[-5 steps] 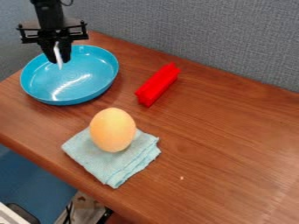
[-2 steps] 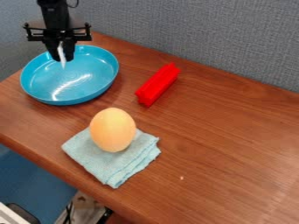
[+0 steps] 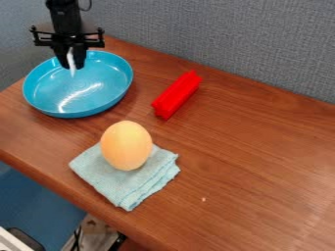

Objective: Put the toothpaste on the blue plate

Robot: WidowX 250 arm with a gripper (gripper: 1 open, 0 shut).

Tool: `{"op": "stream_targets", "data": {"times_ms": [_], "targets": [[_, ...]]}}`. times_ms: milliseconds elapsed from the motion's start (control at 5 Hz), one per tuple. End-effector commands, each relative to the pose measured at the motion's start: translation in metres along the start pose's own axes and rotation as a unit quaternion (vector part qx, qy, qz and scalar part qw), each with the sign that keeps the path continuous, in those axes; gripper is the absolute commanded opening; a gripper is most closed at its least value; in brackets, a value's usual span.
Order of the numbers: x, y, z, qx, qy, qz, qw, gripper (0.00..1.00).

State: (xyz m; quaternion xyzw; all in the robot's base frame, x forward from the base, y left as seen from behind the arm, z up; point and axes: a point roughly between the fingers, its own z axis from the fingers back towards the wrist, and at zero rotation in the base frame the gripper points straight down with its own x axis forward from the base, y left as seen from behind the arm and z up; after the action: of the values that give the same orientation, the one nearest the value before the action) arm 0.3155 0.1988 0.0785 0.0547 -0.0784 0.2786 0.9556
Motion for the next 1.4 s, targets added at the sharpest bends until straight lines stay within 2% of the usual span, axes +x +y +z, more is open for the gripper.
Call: {"op": "stream_targets", "data": {"times_ms": [0,400,1200], "targets": [[0.0145,-0.002,0.0156,0.006,-0.031,-0.011,0.9994,0.0],[0.017,-0.0039,0.0143,0.008,-0.029,-0.021,0.9993,0.0],[0.0187,-0.0026,0.0108,0.005,-0.015,-0.032,0.9994,0.0]]}}
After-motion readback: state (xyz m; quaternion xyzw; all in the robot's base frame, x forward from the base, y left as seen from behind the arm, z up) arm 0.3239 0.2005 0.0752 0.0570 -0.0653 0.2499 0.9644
